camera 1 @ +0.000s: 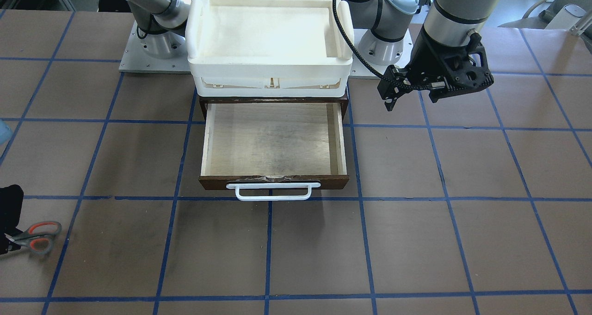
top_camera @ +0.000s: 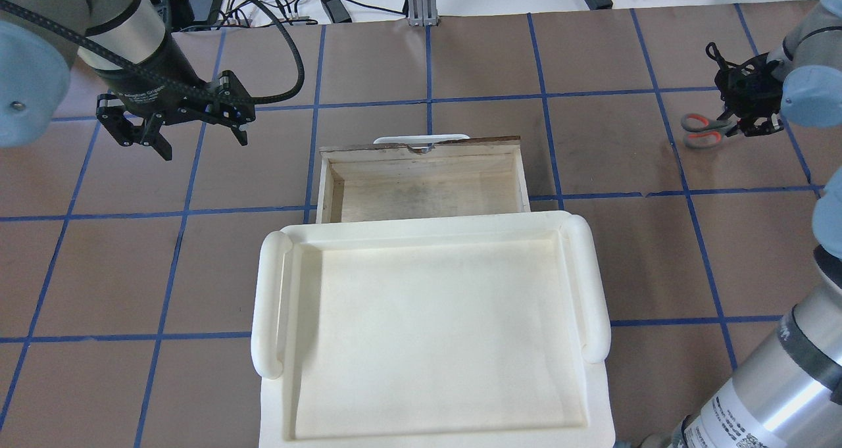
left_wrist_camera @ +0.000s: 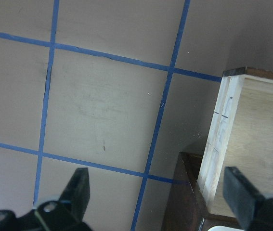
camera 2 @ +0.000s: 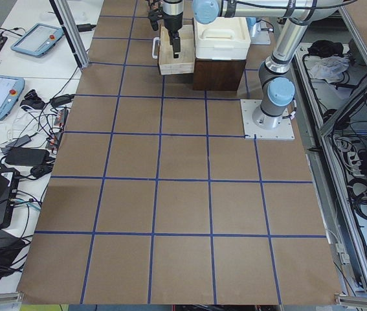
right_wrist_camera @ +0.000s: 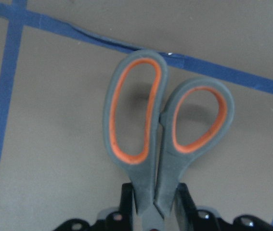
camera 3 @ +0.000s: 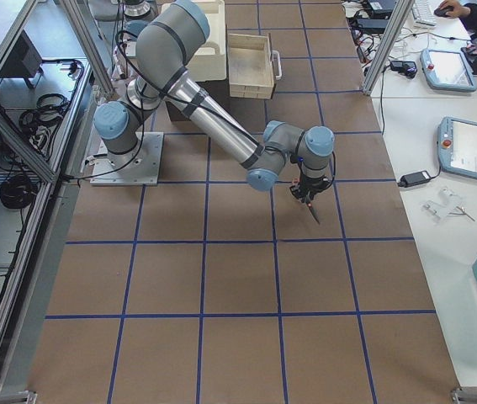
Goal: Put scissors in drawer and close it
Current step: 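Close the right gripper on the scissors handles and lift, then carry the scissors with the right gripper over the open drawer and lower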
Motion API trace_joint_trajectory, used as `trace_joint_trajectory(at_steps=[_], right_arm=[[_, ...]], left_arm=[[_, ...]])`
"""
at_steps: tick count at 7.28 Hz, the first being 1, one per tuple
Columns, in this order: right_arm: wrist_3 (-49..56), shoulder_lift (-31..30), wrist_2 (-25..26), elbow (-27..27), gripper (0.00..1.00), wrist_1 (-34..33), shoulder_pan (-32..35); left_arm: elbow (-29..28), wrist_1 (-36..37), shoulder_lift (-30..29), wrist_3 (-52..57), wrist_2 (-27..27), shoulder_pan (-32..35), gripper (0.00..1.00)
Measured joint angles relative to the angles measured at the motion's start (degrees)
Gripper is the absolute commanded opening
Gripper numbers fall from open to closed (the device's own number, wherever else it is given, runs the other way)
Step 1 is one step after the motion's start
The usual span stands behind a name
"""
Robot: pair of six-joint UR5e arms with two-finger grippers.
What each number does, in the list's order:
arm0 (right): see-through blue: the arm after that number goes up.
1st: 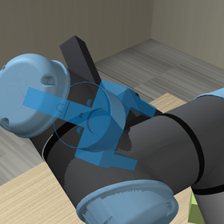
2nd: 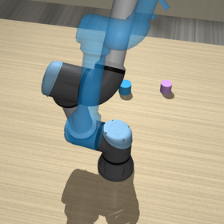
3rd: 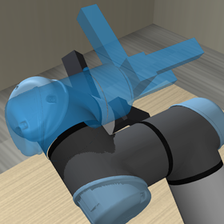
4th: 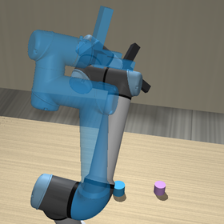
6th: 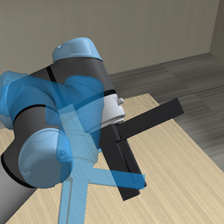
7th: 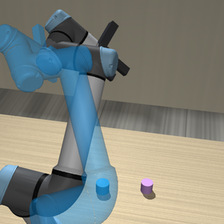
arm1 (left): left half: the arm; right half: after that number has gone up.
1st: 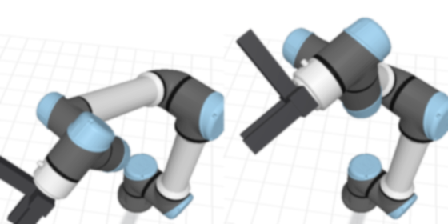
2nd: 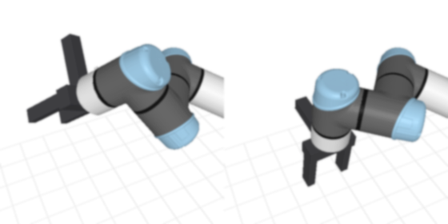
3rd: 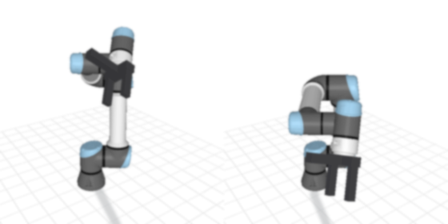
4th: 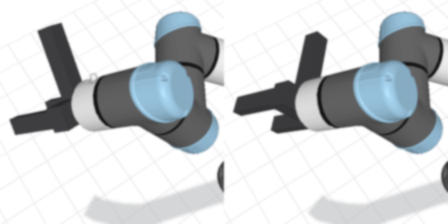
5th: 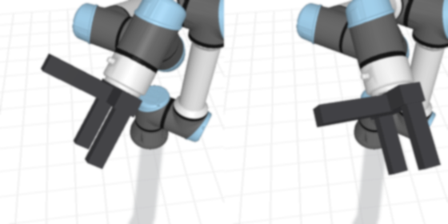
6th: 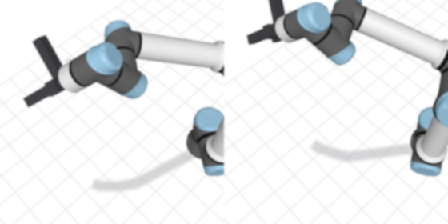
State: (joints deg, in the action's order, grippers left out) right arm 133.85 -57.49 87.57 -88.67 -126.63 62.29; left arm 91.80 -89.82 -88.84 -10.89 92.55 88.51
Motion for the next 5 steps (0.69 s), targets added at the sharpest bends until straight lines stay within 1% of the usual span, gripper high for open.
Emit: trace_joint_trajectory(at_steps=[2,4,5], right_arm=[[-0.92,-5.80,-1.61,0.18,0.00,5.83,3.75],[-6.83,-11.03,-1.72,0.17,0.00,11.67,9.43],[-10.66,-12.95,-1.05,0.17,0.00,13.30,13.22]], left_arm=[[-0.01,0.00,0.03,0.00,0.00,0.00,1.00],[0.00,0.00,0.01,0.00,0.00,0.00,1.00],[0.03,0.00,0.02,0.00,0.00,-0.01,1.00]])
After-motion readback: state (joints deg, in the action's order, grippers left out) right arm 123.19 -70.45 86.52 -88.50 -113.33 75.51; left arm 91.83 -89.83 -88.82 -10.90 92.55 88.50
